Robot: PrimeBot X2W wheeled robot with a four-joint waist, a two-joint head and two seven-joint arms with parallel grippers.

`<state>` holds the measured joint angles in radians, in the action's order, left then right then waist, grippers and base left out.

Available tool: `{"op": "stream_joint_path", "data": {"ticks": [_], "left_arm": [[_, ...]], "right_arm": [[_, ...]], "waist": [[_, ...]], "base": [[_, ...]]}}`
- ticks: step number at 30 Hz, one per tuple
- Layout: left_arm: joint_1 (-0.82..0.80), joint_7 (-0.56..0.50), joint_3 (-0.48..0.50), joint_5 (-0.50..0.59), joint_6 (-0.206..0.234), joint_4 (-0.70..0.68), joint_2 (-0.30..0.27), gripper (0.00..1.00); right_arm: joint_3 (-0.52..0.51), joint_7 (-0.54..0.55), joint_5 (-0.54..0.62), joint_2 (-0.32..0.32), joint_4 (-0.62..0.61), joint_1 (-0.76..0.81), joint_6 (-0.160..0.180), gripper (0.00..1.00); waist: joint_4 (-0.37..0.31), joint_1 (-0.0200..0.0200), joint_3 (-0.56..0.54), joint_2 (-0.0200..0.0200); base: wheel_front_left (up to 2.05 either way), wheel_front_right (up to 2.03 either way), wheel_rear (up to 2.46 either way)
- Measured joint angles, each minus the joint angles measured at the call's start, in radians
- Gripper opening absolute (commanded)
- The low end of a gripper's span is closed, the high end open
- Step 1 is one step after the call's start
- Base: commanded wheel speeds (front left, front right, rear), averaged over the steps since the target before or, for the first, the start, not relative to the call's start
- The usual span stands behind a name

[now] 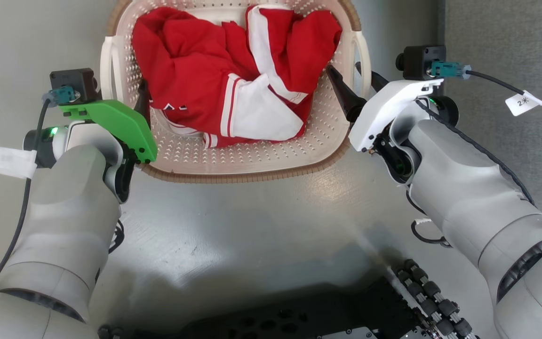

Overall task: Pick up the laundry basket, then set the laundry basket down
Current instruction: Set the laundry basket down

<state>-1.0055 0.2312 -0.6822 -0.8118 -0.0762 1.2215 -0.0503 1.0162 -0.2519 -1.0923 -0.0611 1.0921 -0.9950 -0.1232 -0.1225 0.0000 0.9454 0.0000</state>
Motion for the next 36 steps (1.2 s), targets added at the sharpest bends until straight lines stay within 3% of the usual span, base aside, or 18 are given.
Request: {"op": "stream_joint_path", "data": {"ticks": [17,36], "left_arm": [[0.051,0.008,0.001,0.0,-0.012,0.03,0.001,1.0],[0.156,0.017,0.011,-0.004,-0.032,0.023,0.003,1.0]], "right_arm": [[-0.029,0.0,-0.016,0.003,0.043,0.044,0.029,1.0],[-0.089,0.0,0.035,0.003,-0.017,0.103,0.026,1.0]], "waist": [[-0.014,0.0,-0.113,0.0],[-0.027,0.0,-0.337,0.0]], "base": [[0.0,0.0,0.0],[0.0,0.0,0.0]]}}
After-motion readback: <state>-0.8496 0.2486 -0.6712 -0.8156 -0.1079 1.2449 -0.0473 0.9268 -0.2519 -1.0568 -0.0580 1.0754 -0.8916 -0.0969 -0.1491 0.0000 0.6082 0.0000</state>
